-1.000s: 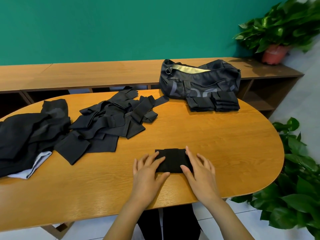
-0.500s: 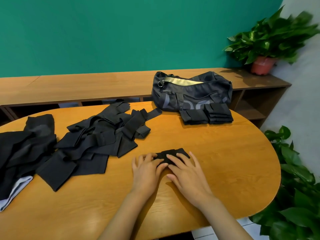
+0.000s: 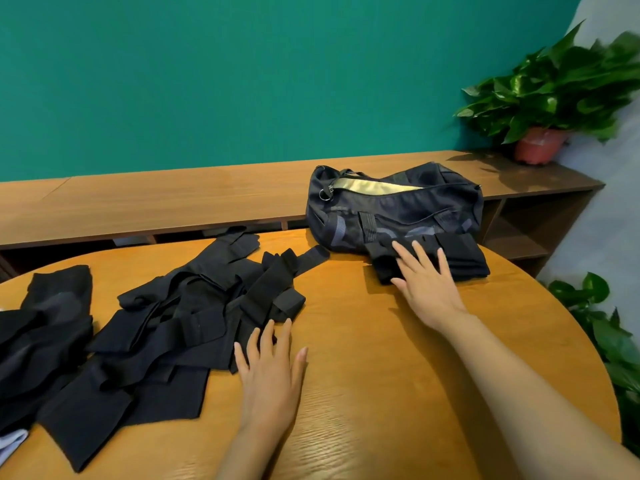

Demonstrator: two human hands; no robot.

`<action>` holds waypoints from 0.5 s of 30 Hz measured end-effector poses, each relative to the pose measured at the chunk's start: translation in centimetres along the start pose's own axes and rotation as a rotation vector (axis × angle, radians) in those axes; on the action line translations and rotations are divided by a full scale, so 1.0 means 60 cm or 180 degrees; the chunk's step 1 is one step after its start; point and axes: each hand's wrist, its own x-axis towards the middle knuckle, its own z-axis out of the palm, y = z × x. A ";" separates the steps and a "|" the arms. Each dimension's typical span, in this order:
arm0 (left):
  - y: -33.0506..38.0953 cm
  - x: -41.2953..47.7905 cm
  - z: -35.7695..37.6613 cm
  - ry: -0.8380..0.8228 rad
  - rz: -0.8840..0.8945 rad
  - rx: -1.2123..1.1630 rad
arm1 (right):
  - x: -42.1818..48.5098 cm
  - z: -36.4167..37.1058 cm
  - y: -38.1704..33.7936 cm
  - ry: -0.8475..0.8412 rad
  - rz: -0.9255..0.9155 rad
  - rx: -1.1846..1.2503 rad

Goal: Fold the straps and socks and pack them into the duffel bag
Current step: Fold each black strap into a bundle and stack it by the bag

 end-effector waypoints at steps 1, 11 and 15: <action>0.003 0.001 -0.005 -0.0005 -0.0010 -0.0015 | 0.005 0.005 0.006 -0.0045 0.0004 0.0045; 0.003 -0.003 -0.010 0.0033 0.0022 -0.0160 | 0.015 0.009 0.028 0.0215 0.0076 0.1050; 0.005 -0.009 -0.021 0.0091 0.0112 -0.0395 | 0.000 -0.001 -0.036 0.0331 -0.0218 0.0947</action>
